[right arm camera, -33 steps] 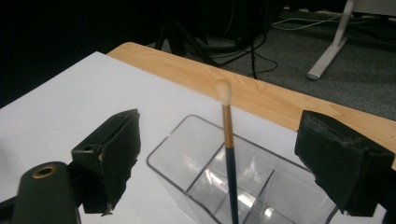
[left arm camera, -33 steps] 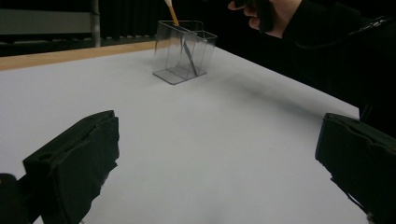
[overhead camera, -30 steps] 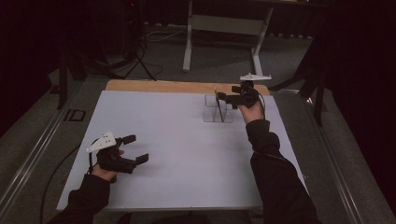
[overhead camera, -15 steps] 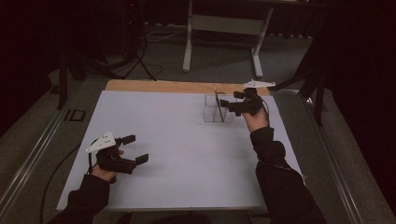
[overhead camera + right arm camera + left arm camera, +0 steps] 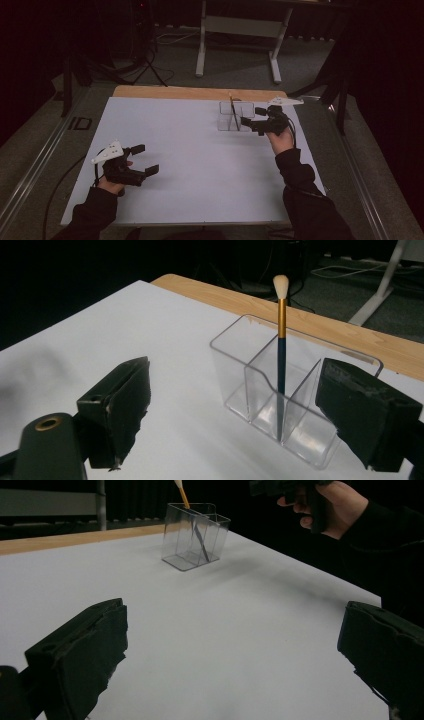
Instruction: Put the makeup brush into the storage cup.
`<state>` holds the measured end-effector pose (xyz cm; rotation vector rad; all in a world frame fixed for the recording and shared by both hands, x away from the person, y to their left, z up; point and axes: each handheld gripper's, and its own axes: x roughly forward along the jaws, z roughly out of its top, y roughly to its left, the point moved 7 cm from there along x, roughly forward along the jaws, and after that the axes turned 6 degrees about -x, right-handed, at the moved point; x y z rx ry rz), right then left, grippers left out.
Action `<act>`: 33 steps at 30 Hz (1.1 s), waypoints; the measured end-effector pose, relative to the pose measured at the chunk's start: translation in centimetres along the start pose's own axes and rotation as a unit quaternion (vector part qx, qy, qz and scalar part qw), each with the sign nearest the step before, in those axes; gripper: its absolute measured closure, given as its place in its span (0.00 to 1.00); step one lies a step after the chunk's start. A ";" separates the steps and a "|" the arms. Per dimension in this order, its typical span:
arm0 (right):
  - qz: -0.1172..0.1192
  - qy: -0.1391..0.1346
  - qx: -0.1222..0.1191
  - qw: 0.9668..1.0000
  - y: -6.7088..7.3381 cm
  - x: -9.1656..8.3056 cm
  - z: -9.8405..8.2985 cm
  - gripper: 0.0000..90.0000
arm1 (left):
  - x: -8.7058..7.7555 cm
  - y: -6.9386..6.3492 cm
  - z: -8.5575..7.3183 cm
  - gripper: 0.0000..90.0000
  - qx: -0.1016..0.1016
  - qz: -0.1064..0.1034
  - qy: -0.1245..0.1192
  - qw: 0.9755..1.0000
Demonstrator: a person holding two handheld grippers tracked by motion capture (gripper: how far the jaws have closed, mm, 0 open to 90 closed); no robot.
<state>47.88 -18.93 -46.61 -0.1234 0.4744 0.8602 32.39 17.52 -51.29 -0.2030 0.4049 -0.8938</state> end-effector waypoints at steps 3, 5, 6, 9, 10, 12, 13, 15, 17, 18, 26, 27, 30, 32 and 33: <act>0.007 -0.005 0.005 1.000 0.5 -0.5 -0.5 0.16 | 0.0 -0.1 0.1 0.00 0.001 -0.001 -0.001 1.000; 0.007 -0.005 0.000 1.000 0.8 -0.7 -0.9 0.16 | 0.0 -0.1 0.1 0.00 0.002 -0.002 -0.001 1.000; 0.008 -0.004 -0.002 1.000 1.0 -0.8 -1.1 0.16 | 0.0 -0.1 0.1 0.00 0.001 -0.001 -0.001 1.000; 0.012 -0.007 -0.001 1.000 1.5 -1.1 -1.6 0.16 | -0.1 -0.1 0.1 0.00 0.001 0.000 -0.001 1.000; 0.013 -0.008 0.000 1.000 1.7 -1.2 -1.7 0.16 | -0.1 -0.1 0.1 0.00 0.001 -0.001 -0.001 1.000; 0.018 -0.009 0.002 1.000 2.0 -1.4 -1.9 0.16 | -0.2 -0.1 0.2 0.00 0.001 -0.002 -0.004 1.000; 0.018 -0.008 -0.001 1.000 2.2 -1.5 -2.0 0.16 | -0.2 -0.1 0.2 0.00 0.001 -0.002 -0.003 1.000; 0.021 -0.008 -0.003 1.000 2.6 -1.8 -2.2 0.16 | -0.2 -0.2 0.2 0.00 0.001 -0.003 -0.004 1.000; 0.024 -0.009 -0.004 1.000 2.9 -2.2 -2.3 0.16 | -0.2 -0.1 0.2 0.00 0.002 -0.003 -0.005 1.000; 0.026 -0.010 -0.006 1.000 3.1 -2.3 -2.4 0.16 | -0.2 -0.1 0.2 0.00 0.002 -0.003 -0.005 1.000; 0.035 -0.009 -0.022 0.999 4.3 -3.4 -3.2 0.16 | -0.3 -0.2 0.3 0.00 0.002 -0.003 -0.006 1.000; 0.036 -0.008 -0.024 0.999 4.5 -3.6 -3.4 0.16 | -0.3 -0.2 0.3 0.00 0.001 -0.002 -0.007 1.000; 0.038 -0.006 -0.027 0.999 4.8 -3.9 -3.7 0.16 | -0.3 -0.2 0.3 0.00 0.001 -0.003 -0.007 1.000; 0.044 -0.007 -0.031 0.999 5.2 -4.4 -4.3 0.16 | -0.3 -0.3 0.4 0.00 0.001 -0.005 -0.008 1.000; 0.046 -0.010 -0.032 0.998 5.3 -4.6 -4.4 0.16 | -0.3 -0.3 0.4 0.00 0.002 -0.004 -0.007 1.000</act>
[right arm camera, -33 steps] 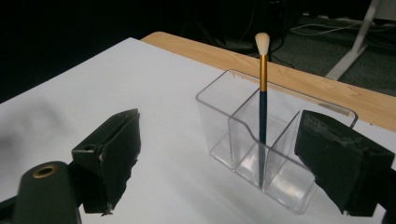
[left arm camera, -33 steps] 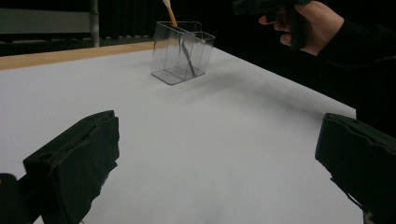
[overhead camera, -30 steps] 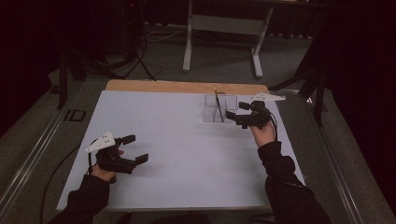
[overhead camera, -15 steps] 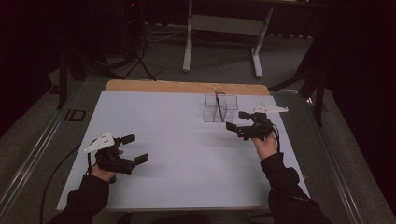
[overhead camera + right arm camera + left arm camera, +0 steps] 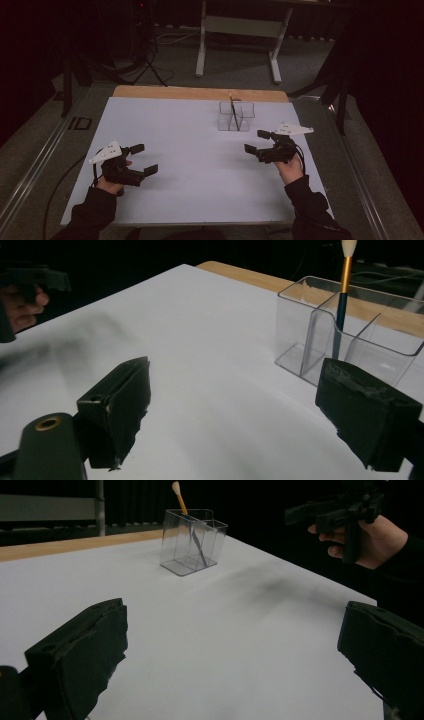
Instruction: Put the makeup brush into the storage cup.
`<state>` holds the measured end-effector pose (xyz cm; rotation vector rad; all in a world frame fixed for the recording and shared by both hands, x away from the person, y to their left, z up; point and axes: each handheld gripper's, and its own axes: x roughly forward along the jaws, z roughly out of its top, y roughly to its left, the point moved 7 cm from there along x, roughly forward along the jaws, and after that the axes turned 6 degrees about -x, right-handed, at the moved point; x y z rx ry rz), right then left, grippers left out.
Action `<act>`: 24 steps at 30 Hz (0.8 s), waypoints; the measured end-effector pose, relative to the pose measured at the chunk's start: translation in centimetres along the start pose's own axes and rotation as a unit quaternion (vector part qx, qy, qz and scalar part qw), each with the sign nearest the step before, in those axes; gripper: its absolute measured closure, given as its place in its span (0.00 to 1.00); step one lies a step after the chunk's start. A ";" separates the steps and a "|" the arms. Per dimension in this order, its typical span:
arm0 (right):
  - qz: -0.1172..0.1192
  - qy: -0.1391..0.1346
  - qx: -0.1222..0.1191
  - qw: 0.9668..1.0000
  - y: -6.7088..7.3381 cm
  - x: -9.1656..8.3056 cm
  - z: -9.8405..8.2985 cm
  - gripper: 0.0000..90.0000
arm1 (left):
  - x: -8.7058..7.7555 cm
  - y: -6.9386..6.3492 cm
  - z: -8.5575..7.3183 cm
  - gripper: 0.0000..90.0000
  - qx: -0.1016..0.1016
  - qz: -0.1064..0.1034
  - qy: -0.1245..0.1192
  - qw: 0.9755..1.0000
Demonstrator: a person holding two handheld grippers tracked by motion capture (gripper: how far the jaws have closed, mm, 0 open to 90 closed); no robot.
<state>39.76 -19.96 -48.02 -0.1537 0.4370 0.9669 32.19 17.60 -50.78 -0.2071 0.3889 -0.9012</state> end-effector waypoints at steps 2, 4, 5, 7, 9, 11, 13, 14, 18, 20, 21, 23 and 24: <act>0.007 -0.006 0.001 1.000 0.2 -0.3 -0.3 0.16 | 0.0 -0.1 0.0 0.00 0.001 -0.001 0.000 1.000; 0.014 -0.012 -0.001 1.000 0.6 -0.6 -0.5 0.16 | 0.0 0.0 0.0 0.00 0.001 -0.001 0.000 1.000; 0.018 -0.013 -0.002 1.000 0.7 -0.8 -0.7 0.16 | 0.0 0.0 0.0 0.00 0.000 -0.001 0.000 1.000; 0.028 -0.014 -0.002 1.000 1.2 -1.0 -1.0 0.16 | -0.1 0.1 0.0 0.00 0.000 -0.001 -0.001 1.000; 0.039 -0.017 -0.001 0.999 1.5 -1.2 -1.2 0.16 | -0.2 0.1 0.1 0.00 -0.003 0.000 -0.005 1.000; 0.047 -0.022 -0.002 0.999 1.9 -1.3 -1.5 0.16 | -0.2 0.2 0.2 0.00 -0.002 0.001 -0.006 1.000; 0.054 -0.020 -0.003 0.998 2.2 -1.3 -1.9 0.16 | -0.3 0.2 0.2 0.00 -0.002 0.000 -0.007 1.000; 0.054 -0.020 -0.003 0.998 2.2 -1.3 -1.9 0.16 | -0.3 0.2 0.2 0.00 -0.002 0.000 -0.007 1.000; 0.052 -0.022 -0.020 0.998 3.0 -1.4 -2.8 0.16 | -0.3 0.0 0.2 0.00 0.001 -0.001 -0.006 1.000; 0.055 -0.020 -0.020 0.998 3.3 -1.3 -3.2 0.16 | -0.3 0.1 0.2 0.00 0.000 -0.001 -0.007 1.000; 0.053 -0.020 -0.023 0.998 3.5 -1.4 -3.4 0.16 | -0.3 0.1 0.2 0.00 0.001 0.000 -0.007 1.000; 0.052 -0.020 -0.029 0.998 3.8 -1.5 -3.6 0.16 | -0.3 0.1 0.2 0.00 0.000 0.000 -0.006 1.000; 0.050 -0.023 -0.031 0.998 3.9 -1.6 -3.6 0.16 | -0.3 0.1 0.2 0.00 0.000 0.000 -0.007 1.000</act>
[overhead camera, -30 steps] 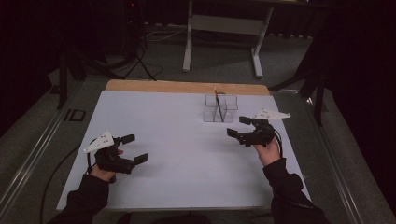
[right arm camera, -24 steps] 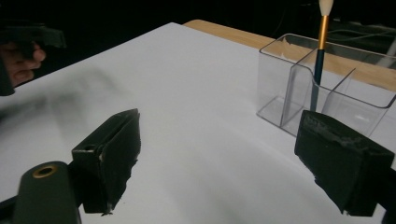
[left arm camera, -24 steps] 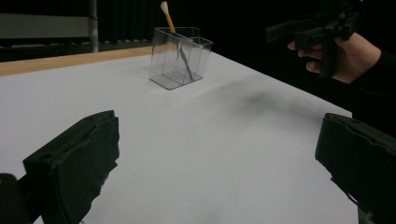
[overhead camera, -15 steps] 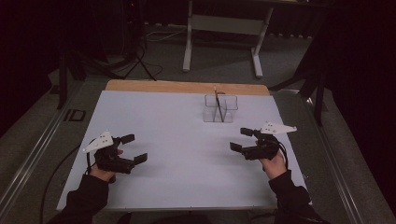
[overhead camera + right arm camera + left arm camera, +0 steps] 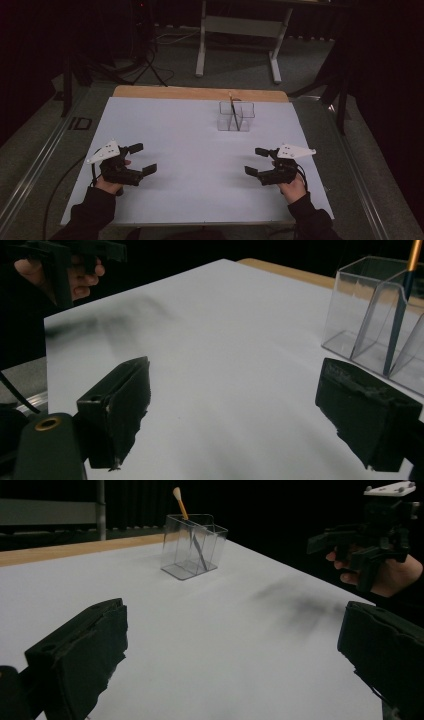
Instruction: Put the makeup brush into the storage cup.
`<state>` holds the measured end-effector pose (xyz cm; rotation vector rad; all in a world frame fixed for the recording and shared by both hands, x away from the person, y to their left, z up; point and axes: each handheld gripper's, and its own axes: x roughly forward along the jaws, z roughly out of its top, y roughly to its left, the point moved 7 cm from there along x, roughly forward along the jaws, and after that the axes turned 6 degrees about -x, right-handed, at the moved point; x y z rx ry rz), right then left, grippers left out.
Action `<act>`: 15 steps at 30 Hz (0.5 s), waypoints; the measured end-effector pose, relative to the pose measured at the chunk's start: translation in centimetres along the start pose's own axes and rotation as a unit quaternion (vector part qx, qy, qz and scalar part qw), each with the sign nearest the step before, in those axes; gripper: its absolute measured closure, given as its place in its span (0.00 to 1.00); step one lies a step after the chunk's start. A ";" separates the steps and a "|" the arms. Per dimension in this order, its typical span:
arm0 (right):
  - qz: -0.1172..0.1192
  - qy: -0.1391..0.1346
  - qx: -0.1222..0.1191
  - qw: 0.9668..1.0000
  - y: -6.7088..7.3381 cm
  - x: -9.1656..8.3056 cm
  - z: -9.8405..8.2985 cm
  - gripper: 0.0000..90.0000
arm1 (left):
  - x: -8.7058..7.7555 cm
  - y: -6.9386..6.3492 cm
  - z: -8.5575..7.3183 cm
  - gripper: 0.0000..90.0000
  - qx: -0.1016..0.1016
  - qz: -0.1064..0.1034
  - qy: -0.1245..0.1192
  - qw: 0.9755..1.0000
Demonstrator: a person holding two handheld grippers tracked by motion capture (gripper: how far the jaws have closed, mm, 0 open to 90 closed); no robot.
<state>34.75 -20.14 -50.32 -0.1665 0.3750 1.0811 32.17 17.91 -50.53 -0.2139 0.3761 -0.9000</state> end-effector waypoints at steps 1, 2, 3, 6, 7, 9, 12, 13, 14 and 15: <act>-0.001 -0.003 -0.002 1.000 0.1 -0.1 0.0 0.16 | 0.0 0.0 0.0 0.00 0.000 0.000 0.000 1.000; -0.001 -0.003 -0.002 1.000 0.1 -0.1 0.0 0.16 | 0.0 0.0 0.0 0.00 0.000 0.000 0.000 1.000; -0.005 -0.007 -0.006 1.000 0.1 -0.2 -0.1 0.16 | 0.0 0.0 0.0 0.00 0.002 0.000 0.001 1.000; -0.016 -0.007 -0.012 1.000 0.1 -0.5 -0.6 0.16 | 0.0 -0.1 0.0 0.00 0.006 0.001 0.003 1.000; -0.016 -0.004 -0.011 1.000 0.1 -0.6 -0.7 0.16 | 0.0 -0.1 0.0 0.00 0.006 0.001 0.003 1.000; -0.021 -0.004 -0.012 1.000 0.0 -0.9 -0.9 0.16 | -0.1 -0.1 0.0 0.00 0.006 0.002 0.002 1.000; -0.021 -0.006 -0.013 1.000 0.0 -1.3 -1.1 0.16 | -0.1 -0.1 0.0 0.00 0.007 0.002 0.001 1.000; -0.017 -0.006 -0.013 1.000 0.1 -1.4 -1.2 0.16 | -0.1 -0.1 0.0 0.00 0.006 0.001 0.000 1.000; -0.015 -0.005 -0.013 1.000 0.0 -1.4 -1.3 0.16 | -0.1 -0.2 0.0 0.00 0.006 0.001 0.001 1.000; -0.016 -0.003 -0.014 1.000 0.0 -1.5 -1.5 0.16 | -0.1 -0.2 0.0 0.00 0.007 0.002 0.003 1.000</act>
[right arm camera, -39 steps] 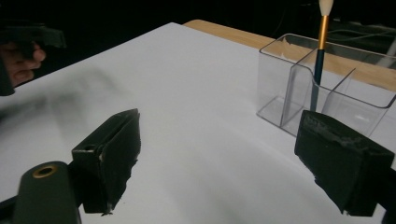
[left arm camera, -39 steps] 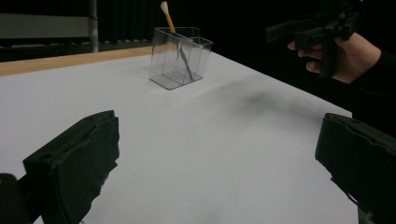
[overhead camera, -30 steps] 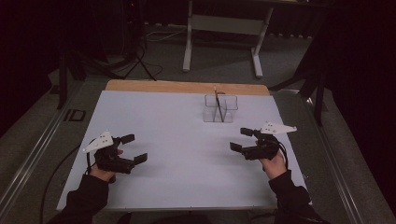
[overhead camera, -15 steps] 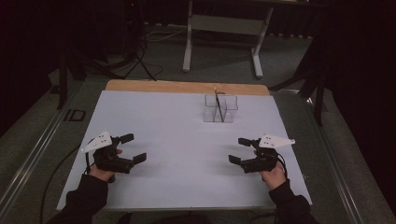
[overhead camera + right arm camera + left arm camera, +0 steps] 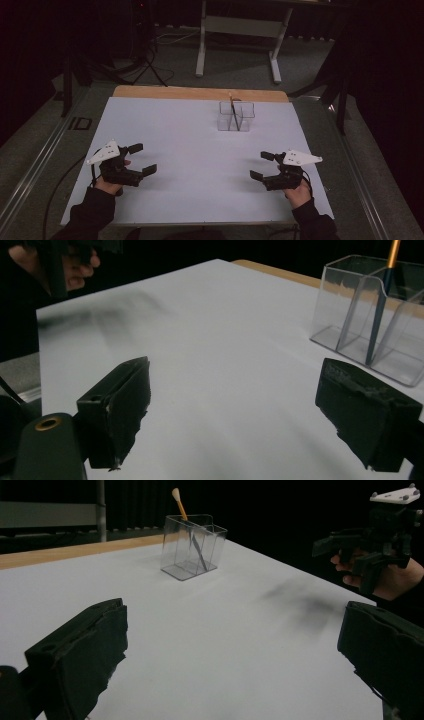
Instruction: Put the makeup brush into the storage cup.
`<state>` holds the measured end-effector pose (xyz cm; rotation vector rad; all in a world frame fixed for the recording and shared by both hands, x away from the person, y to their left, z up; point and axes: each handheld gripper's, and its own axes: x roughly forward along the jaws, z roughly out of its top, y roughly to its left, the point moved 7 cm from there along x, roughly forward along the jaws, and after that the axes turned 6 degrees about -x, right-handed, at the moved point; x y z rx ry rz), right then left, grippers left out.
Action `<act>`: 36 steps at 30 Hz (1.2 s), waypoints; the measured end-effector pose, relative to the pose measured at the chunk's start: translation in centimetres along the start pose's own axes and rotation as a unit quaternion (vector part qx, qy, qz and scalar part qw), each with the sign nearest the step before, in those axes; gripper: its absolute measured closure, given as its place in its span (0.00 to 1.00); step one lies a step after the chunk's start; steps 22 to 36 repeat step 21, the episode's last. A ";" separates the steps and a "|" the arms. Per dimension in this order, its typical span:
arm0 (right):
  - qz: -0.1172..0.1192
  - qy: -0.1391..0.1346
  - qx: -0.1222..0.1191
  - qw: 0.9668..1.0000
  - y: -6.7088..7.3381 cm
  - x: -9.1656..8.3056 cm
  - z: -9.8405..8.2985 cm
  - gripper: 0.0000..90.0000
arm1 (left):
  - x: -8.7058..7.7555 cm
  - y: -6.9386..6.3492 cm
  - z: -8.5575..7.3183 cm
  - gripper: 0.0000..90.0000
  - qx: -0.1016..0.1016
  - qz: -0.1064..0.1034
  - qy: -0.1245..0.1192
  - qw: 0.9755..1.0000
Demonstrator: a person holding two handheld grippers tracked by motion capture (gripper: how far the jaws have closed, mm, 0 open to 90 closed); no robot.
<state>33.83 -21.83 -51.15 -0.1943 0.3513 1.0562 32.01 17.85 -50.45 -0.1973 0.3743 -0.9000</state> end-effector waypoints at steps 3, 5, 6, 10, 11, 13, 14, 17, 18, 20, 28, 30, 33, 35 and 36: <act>0.002 0.003 0.004 1.000 -0.3 -0.1 -0.5 0.16 | 0.0 -0.1 0.0 0.00 0.002 -0.001 0.000 1.000; 0.000 0.003 0.008 1.000 -0.6 -0.1 -0.7 0.16 | 0.0 0.0 0.0 0.00 0.002 0.000 0.000 1.000; -0.003 0.004 0.008 1.000 -0.7 -0.1 -0.7 0.16 | 0.0 0.0 0.0 0.00 0.002 0.000 0.001 1.000; -0.001 0.004 0.018 1.000 -1.0 -0.1 -1.1 0.16 | 0.0 0.0 -0.1 0.00 0.003 0.002 0.002 1.000; 0.001 0.002 0.021 1.000 -1.1 0.0 -1.1 0.16 | 0.0 0.0 -0.1 0.00 0.004 0.001 0.001 1.000; -0.006 0.001 0.023 1.000 -1.4 -0.1 -1.3 0.16 | 0.0 -0.1 0.0 0.00 0.005 0.001 0.001 1.000; -0.008 0.000 0.025 1.000 -1.6 -0.1 -1.3 0.16 | 0.0 -0.1 0.0 0.00 0.007 0.002 0.001 1.000; -0.011 0.001 0.033 0.999 -1.9 -0.1 -1.5 0.16 | 0.0 -0.1 -0.1 0.00 0.008 0.002 0.002 1.000; -0.012 0.003 0.034 0.999 -2.0 -0.1 -1.6 0.16 | 0.0 0.0 -0.1 0.00 0.007 0.002 0.003 1.000; -0.012 0.009 0.034 0.999 -2.0 0.0 -1.9 0.16 | 0.0 0.0 -0.1 0.00 0.008 0.003 0.004 1.000; -0.012 0.007 0.033 0.999 -2.0 0.0 -1.8 0.16 | 0.0 0.0 -0.1 0.00 0.008 0.002 0.003 1.000; -0.012 0.007 0.033 0.999 -2.0 0.0 -1.8 0.16 | 0.0 0.0 -0.1 0.00 0.008 0.002 0.003 1.000; -0.012 0.007 0.033 0.999 -2.0 0.0 -1.8 0.16 | 0.0 0.0 -0.1 0.00 0.008 0.002 0.003 1.000; -0.012 0.007 0.033 0.999 -2.0 0.0 -1.8 0.16 | 0.0 0.0 -0.1 0.00 0.008 0.002 0.003 1.000; -0.012 0.007 0.033 0.999 -2.0 0.0 -1.8 0.16 | 0.0 0.0 -0.1 0.00 0.008 0.002 0.003 1.000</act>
